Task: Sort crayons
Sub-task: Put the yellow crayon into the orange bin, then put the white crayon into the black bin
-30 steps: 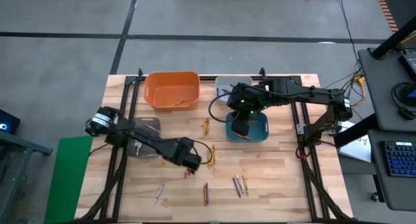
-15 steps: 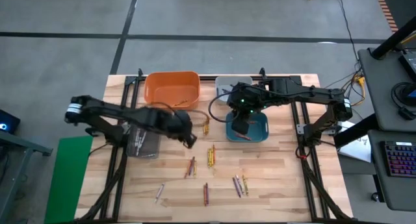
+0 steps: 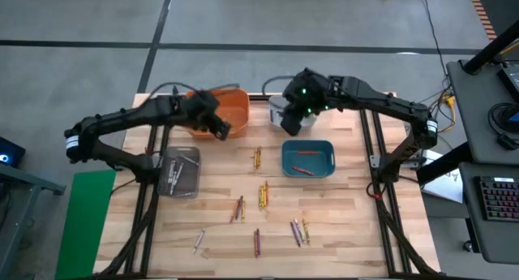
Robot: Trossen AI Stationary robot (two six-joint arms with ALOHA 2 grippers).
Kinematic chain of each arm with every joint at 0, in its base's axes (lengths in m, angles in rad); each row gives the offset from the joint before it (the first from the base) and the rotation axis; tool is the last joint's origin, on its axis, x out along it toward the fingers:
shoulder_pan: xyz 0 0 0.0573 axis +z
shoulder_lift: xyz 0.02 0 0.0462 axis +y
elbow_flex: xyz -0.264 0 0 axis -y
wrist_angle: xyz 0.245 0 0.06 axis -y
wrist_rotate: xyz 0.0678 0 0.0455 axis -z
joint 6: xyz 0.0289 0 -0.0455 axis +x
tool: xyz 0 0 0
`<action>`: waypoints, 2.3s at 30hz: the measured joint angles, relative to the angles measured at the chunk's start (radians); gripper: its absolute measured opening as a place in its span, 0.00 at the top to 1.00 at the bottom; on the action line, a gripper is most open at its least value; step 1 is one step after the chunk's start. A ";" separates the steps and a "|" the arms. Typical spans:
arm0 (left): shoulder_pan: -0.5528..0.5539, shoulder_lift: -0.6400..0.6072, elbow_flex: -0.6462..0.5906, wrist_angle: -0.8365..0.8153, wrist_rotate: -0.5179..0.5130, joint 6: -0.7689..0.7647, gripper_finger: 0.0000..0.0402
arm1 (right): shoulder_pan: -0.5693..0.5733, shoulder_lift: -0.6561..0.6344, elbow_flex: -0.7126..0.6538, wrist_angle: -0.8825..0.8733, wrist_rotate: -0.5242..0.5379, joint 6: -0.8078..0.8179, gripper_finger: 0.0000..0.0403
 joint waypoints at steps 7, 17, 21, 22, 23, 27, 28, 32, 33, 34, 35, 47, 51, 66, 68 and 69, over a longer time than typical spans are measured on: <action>0.245 0.040 0.000 0.001 0.118 0.211 1.00 | -0.112 0.005 0.000 0.155 -0.002 0.013 0.80; 0.434 0.219 0.000 0.003 0.210 0.472 1.00 | -0.251 0.044 0.000 0.231 -0.023 0.038 0.80; 0.434 0.295 0.000 0.003 0.211 0.647 1.00 | -0.285 0.070 0.000 0.238 -0.061 0.040 0.80; 0.434 0.313 0.000 0.002 0.211 0.682 1.00 | -0.292 0.077 0.000 0.236 -0.062 0.039 0.80; 0.434 0.330 0.000 -0.001 0.211 0.714 1.00 | -0.295 0.083 0.000 0.236 -0.062 0.039 0.80; 0.434 0.382 0.000 -0.007 0.206 0.810 1.00 | -0.305 0.100 0.000 0.236 -0.064 0.040 0.80; 0.434 0.395 0.000 -0.002 0.188 0.810 1.00 | -0.306 0.103 0.000 0.236 -0.064 0.041 0.80; 0.435 0.425 0.000 0.001 0.159 0.820 0.95 | -0.313 0.107 0.000 0.233 -0.071 0.050 0.80; 0.436 0.429 0.000 0.001 0.159 0.820 0.94 | -0.314 0.107 0.000 0.234 -0.071 0.054 0.80; 0.436 0.432 0.000 0.001 0.158 0.820 0.92 | -0.314 0.107 0.000 0.234 -0.074 0.060 0.80; 0.436 0.433 0.000 0.001 0.157 0.820 0.90 | -0.315 0.107 0.000 0.234 -0.078 0.064 0.80; 0.434 0.425 0.079 -0.041 0.157 0.773 0.82 | -0.314 0.106 0.000 0.227 -0.129 0.070 0.80; 0.424 0.409 0.160 -0.107 0.191 0.717 0.82 | -0.314 0.106 0.000 0.216 -0.234 0.115 0.80; 0.179 0.160 0.246 -0.205 0.265 0.427 0.86 | -0.161 0.054 0.000 -0.045 -0.284 0.154 0.80; 0.120 0.121 0.228 -0.205 0.263 0.352 0.86 | -0.126 0.048 0.000 -0.057 -0.278 0.158 0.80; 0.090 0.104 0.219 -0.205 0.262 0.312 0.86 | -0.103 0.047 0.000 -0.062 -0.269 0.161 0.80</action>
